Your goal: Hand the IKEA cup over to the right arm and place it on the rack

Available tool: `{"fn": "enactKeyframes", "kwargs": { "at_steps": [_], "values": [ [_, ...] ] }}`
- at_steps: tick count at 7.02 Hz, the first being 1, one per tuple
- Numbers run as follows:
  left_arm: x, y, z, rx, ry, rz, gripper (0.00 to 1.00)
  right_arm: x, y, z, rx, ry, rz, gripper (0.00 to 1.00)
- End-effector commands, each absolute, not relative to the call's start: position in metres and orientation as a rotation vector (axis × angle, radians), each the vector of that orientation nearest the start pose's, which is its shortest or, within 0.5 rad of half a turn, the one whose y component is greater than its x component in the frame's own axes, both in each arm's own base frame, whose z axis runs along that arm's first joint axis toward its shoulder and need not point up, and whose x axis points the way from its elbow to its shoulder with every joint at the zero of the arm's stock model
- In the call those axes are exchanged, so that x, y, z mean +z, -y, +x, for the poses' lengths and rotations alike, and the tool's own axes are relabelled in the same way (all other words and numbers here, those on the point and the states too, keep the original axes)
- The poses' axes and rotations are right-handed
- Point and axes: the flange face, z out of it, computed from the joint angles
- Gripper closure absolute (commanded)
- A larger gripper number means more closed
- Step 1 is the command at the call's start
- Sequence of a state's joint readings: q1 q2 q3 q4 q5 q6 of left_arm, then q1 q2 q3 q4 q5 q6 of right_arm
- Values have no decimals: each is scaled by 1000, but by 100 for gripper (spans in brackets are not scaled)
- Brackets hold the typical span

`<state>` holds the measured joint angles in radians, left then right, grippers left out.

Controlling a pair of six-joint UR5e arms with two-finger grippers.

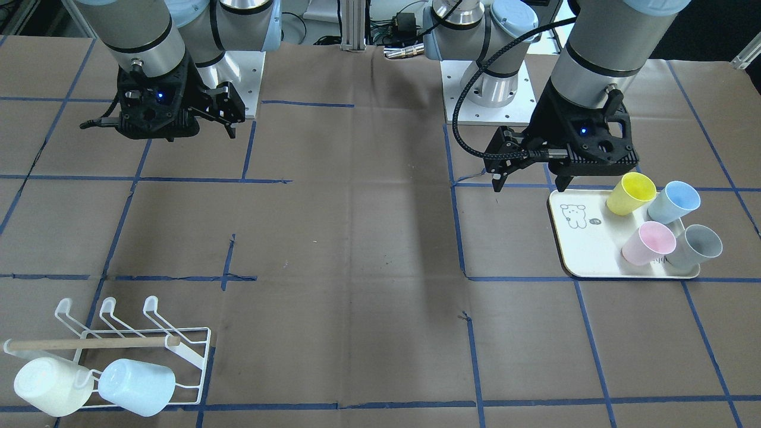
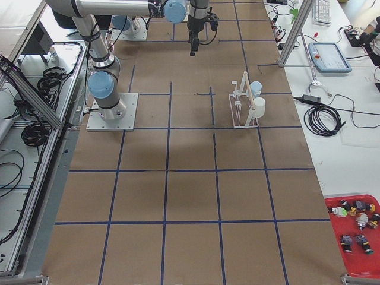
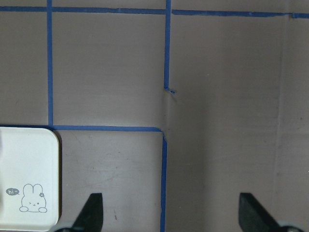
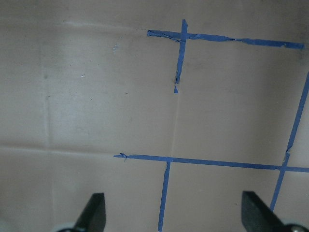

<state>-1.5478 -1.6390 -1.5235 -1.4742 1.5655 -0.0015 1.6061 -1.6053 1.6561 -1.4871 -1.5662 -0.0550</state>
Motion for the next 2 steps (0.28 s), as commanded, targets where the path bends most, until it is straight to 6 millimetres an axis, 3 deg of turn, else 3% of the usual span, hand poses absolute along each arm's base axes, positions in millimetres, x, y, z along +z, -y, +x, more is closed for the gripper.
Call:
{"fn": "enactKeyframes", "kwargs": {
  "at_steps": [1,2],
  "values": [
    [487,531,-122,-121,-3144,-38,0,456,458,150,209,-3126,-139,0],
    [486,531,-122,-118,-3144,-38,0,456,458,150,207,-3124,-138,0]
  ]
}}
